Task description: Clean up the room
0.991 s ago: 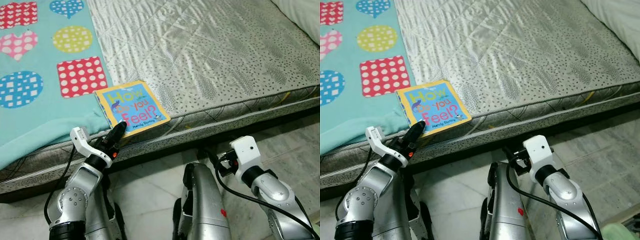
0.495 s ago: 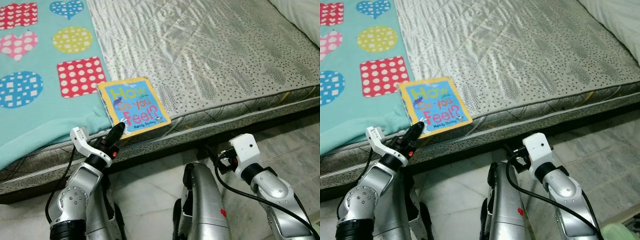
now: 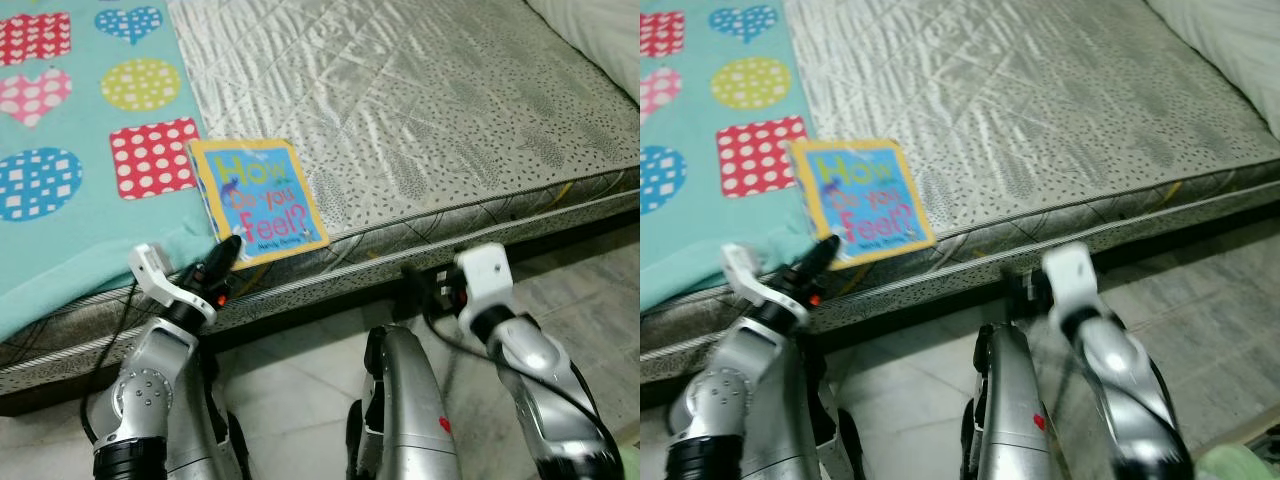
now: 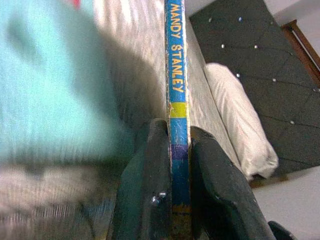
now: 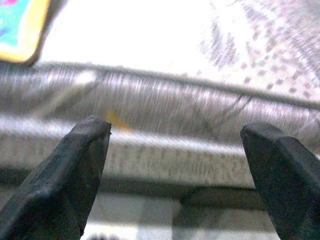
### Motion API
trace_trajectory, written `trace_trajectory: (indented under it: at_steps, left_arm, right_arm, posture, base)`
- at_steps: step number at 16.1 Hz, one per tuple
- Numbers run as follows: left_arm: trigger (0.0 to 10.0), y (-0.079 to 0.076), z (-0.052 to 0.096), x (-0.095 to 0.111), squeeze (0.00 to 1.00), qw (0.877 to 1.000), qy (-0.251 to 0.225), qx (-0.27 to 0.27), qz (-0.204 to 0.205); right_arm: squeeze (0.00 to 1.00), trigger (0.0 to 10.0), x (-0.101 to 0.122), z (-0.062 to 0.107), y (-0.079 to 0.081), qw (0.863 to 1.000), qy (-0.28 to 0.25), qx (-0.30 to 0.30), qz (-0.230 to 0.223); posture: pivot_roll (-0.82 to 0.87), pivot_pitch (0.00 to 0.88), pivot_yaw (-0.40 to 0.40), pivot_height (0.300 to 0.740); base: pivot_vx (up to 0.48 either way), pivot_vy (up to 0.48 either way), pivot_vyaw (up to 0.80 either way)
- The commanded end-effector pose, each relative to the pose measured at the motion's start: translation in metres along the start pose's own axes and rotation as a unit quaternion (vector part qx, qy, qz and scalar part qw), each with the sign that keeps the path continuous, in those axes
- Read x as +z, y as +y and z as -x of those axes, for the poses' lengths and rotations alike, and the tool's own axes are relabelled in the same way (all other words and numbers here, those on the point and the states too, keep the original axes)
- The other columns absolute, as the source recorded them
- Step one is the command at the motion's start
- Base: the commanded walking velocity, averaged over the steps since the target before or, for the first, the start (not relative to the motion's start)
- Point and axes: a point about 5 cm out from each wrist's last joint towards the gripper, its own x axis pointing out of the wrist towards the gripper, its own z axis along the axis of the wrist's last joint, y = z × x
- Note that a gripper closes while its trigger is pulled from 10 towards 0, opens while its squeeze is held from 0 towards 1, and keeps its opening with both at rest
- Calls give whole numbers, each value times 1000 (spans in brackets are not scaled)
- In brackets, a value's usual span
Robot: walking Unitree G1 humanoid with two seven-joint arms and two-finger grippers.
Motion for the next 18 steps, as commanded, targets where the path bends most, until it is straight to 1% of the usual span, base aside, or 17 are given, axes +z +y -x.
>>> trace_trajectory:
  at_steps: [1,3,4,5,6,8,9,13,15,18]
  left_arm:
    - [0,0,8,11,0,999,-17,18,-44]
    - [0,-9,21,17,0,996,-27,29,-86]
    - [0,-12,26,16,0,994,-29,31,-100]
    - [0,-18,35,15,0,990,-31,38,-129]
    - [0,-19,36,15,0,989,-30,40,-139]
    - [0,-23,42,10,0,980,-16,39,-195]
    - [0,-21,41,8,0,977,-8,37,-208]
    - [0,-20,29,11,0,976,-21,35,-215]
    - [0,-20,26,10,0,975,-26,35,-217]
    - [0,-19,26,7,0,975,-30,36,-218]
  right_arm:
    - [0,10000,-6,0,-6,999,21,-29,-38]
    - [0,10000,12,-15,2,995,-12,-33,-92]
    - [0,10000,20,-20,5,992,-25,-35,-117]
    - [0,10000,30,-26,9,988,-46,-41,-145]
    - [0,10000,31,-28,10,986,-48,-42,-153]
    - [0,10000,35,-32,12,982,-56,-53,-174]
    - [0,10000,37,-34,12,980,-67,-52,-178]
    - [0,10000,45,-43,8,978,-85,-58,-184]
    - [0,10000,48,-46,6,978,-91,-58,-177]
    - [0,10000,46,-47,4,979,-89,-58,-173]
  posture:
    - [-40,168,-67,492]
    - [-17,130,-48,492]
    - [-3,109,-38,492]
    - [16,78,-25,492]
    - [19,72,-23,492]
    - [33,27,-13,492]
    - [34,8,-10,492]
    - [36,0,-6,492]
    - [35,0,-9,514]
    - [33,0,-16,546]
  base:
    - [0,0,0]
    - [0,0,0]
    - [0,0,0]
    - [0,0,0]
    - [0,0,0]
    - [0,0,0]
    - [0,0,0]
    - [0,0,0]
    - [0,0,0]
    - [0,0,0]
